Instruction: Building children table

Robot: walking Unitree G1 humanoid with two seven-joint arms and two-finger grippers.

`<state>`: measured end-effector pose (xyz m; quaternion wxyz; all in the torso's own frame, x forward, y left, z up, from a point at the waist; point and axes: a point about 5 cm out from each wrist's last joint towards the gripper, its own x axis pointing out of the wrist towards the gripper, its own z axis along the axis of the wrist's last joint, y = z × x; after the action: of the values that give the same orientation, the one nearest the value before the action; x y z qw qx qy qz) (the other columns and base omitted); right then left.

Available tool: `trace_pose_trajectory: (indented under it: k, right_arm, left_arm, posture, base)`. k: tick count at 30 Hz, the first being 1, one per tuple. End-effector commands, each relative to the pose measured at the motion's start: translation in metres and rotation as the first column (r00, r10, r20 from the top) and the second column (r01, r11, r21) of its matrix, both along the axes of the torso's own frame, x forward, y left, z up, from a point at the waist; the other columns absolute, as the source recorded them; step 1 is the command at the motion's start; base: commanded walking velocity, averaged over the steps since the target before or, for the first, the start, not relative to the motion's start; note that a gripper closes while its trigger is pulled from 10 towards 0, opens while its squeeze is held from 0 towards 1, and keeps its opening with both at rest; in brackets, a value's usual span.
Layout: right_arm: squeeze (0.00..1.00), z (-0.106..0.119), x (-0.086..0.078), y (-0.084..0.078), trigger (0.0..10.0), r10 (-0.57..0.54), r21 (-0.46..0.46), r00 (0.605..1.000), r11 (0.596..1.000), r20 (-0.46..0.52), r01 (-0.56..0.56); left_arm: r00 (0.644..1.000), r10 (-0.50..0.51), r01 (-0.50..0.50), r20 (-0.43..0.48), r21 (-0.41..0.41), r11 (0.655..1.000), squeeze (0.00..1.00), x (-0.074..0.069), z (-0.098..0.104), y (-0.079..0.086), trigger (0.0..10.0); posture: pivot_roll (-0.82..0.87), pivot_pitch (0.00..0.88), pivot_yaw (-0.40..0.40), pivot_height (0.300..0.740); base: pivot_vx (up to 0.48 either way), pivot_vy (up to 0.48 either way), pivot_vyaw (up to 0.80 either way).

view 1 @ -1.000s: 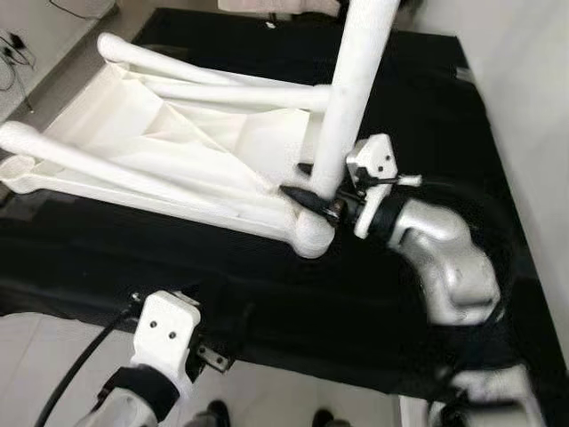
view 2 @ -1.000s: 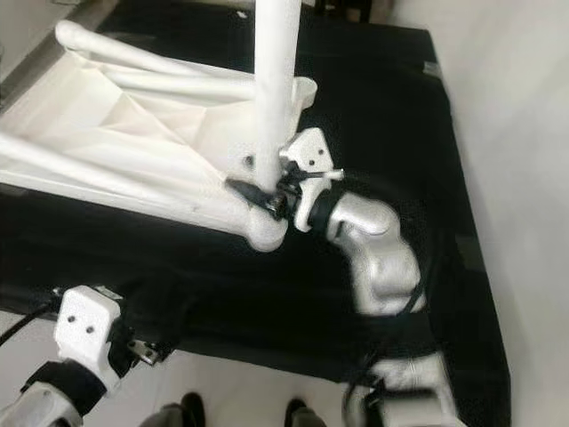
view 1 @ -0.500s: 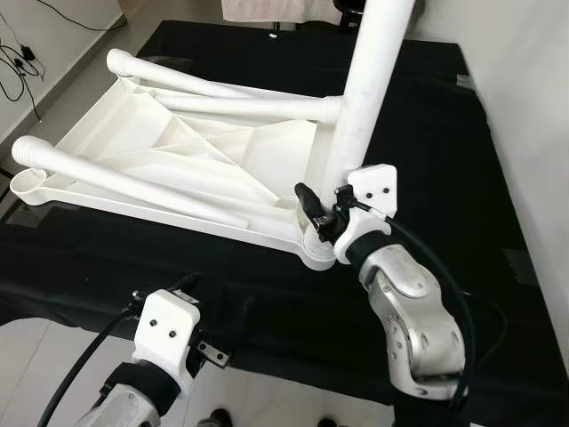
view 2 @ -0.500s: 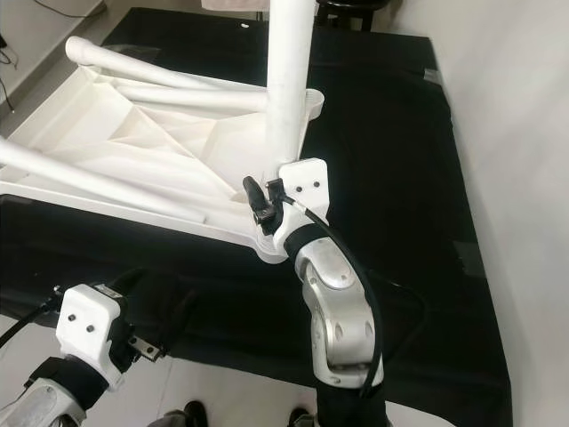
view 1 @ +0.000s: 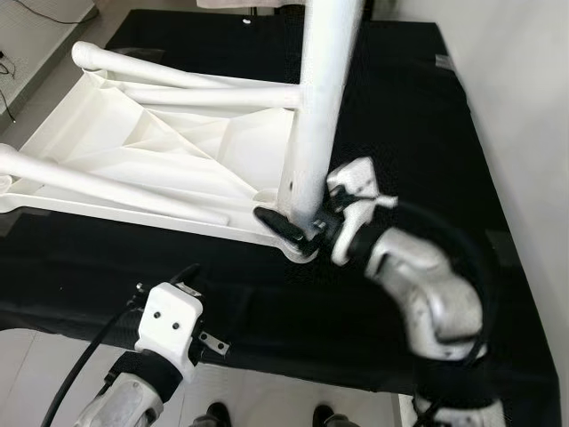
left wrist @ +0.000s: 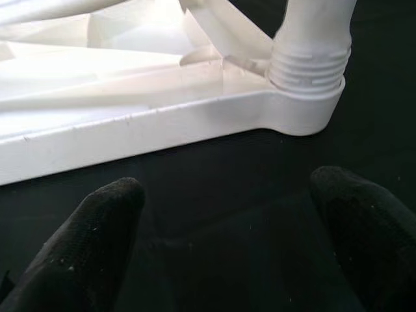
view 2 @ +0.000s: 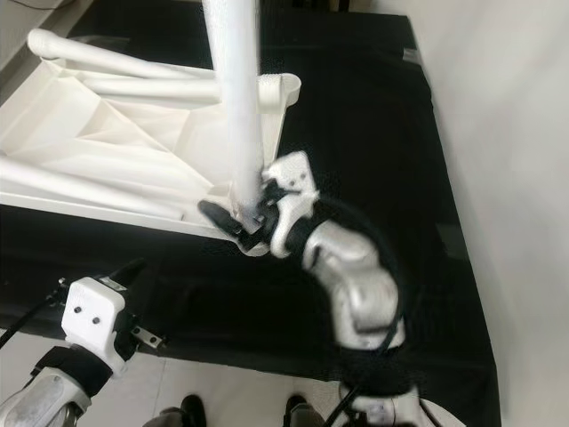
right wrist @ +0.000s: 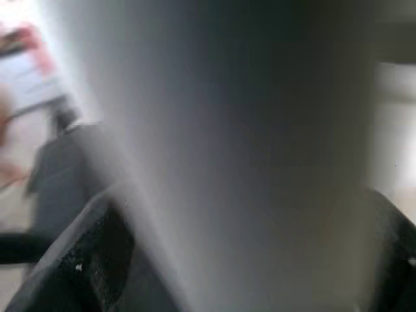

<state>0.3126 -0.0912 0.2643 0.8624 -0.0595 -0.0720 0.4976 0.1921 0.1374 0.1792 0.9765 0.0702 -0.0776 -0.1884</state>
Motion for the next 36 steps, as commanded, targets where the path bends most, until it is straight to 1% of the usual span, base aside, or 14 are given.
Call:
trace_pose_trajectory:
  k: [1,8,9,10,11,22,26,27,28,29,30,33,35,36]
  right_arm:
    - [0.0,-0.006,-0.002,0.005,10.0,0.079,-0.014,0.997,0.997,-0.007,-0.079]
    - [0.0,0.013,0.022,-0.001,9.2,0.198,-0.092,0.978,0.977,0.062,-0.192]
    - [0.0,0.015,0.025,-0.002,5.5,0.226,-0.101,0.972,0.97,0.059,-0.22]
    - [0.0,0.015,0.025,-0.002,5.5,0.226,-0.101,0.972,0.97,0.059,-0.22]
    - [0.0,0.015,0.026,-0.004,0.0,0.256,-0.123,0.965,0.961,0.048,-0.249]
    - [0.0,0.005,0.025,-0.01,0.0,0.304,-0.143,0.953,0.942,-0.005,-0.302]
    - [0.0,-0.017,0.016,-0.019,0.0,0.109,-0.075,0.991,0.991,-0.071,-0.114]
    - [0.0,-0.036,0.022,-0.021,0.0,-0.27,-0.079,0.958,0.962,-0.1,0.263]
    - [0.0,-0.048,0.023,-0.027,0.0,-0.527,-0.098,0.843,0.849,-0.107,0.518]
    - [0.0,-0.048,0.023,-0.027,0.0,-0.527,-0.098,0.843,0.849,-0.107,0.518]
    - [0.0,-0.055,0.024,-0.032,0.0,-0.667,-0.113,0.739,0.745,-0.098,0.657]
    - [0.0,-0.073,0.004,-0.018,0.0,-0.675,-0.137,0.721,0.738,-0.156,0.661]
    - [0.0,-0.088,-0.019,0.011,0.0,-0.618,-0.106,0.743,0.782,-0.259,0.614]
    - [0.0,-0.088,-0.019,0.011,0.0,-0.618,-0.106,0.743,0.782,-0.259,0.614]
  left_arm:
    - [1.0,-0.008,0.008,-0.009,-0.01,1.0,0.0,-0.003,-0.003,-0.002,10.0]
    - [1.0,-0.008,0.008,0.001,-0.013,1.0,0.0,-0.003,-0.004,-0.004,10.0]
    - [1.0,-0.009,0.009,0.002,-0.014,1.0,0.0,-0.003,-0.004,-0.004,10.0]
    - [1.0,-0.009,0.009,0.002,-0.014,1.0,0.0,-0.003,-0.004,-0.004,10.0]
    - [1.0,-0.01,0.01,0.002,-0.015,1.0,0.0,-0.004,-0.004,-0.005,10.0]
    - [1.0,-0.017,0.017,0.001,-0.024,1.0,0.0,-0.006,-0.006,-0.007,10.0]
    - [1.0,-0.019,0.019,-0.002,-0.029,0.999,0.0,-0.006,-0.007,-0.007,10.0]
    - [1.0,-0.02,0.02,-0.002,-0.029,0.999,0.0,-0.007,-0.007,-0.006,10.0]
    - [1.0,-0.021,0.021,-0.001,-0.029,0.999,0.0,-0.007,-0.007,-0.006,10.0]
    - [1.0,-0.021,0.021,-0.001,-0.029,0.999,0.0,-0.007,-0.007,-0.006,10.0]
    - [1.0,-0.021,0.021,-0.001,-0.029,0.999,0.0,-0.007,-0.007,-0.006,10.0]
    - [1.0,-0.02,0.02,0.0,-0.029,0.999,0.0,-0.006,-0.006,-0.005,10.0]
    - [1.0,-0.017,0.017,0.002,-0.024,1.0,0.0,-0.004,-0.007,-0.004,10.0]
    - [1.0,-0.017,0.017,0.002,-0.024,1.0,0.0,-0.004,-0.007,-0.004,10.0]
  posture:
    - [0.0,0.294,-0.027,0.74]
    - [0.01,0.292,-0.03,0.74]
    - [0.01,0.291,-0.028,0.74]
    - [0.01,0.291,-0.028,0.74]
    - [0.01,0.292,-0.028,0.74]
    - [0.0,0.282,-0.028,0.74]
    - [-0.02,0.284,-0.038,0.74]
    - [-0.01,0.283,-0.046,0.74]
    - [-0.01,0.283,-0.046,0.74]
    - [-0.01,0.283,-0.046,0.74]
    - [-0.01,0.283,-0.046,0.74]
    - [-0.01,0.286,-0.024,0.74]
    - [-0.01,0.266,-0.026,0.74]
    - [-0.01,0.266,-0.026,0.74]
  base:
    - [0.0,0.0,0.0]
    - [0.0,0.0,0.0]
    - [0.0,0.0,0.0]
    - [0.0,0.0,0.0]
    - [0.0,0.0,0.0]
    - [0.0,0.0,0.0]
    - [0.0,0.0,0.0]
    - [0.0,0.0,0.0]
    - [0.0,0.0,0.0]
    - [0.0,0.0,0.0]
    - [0.0,0.0,0.0]
    - [0.0,0.0,0.0]
    - [0.0,0.0,0.0]
    - [0.0,0.0,0.0]
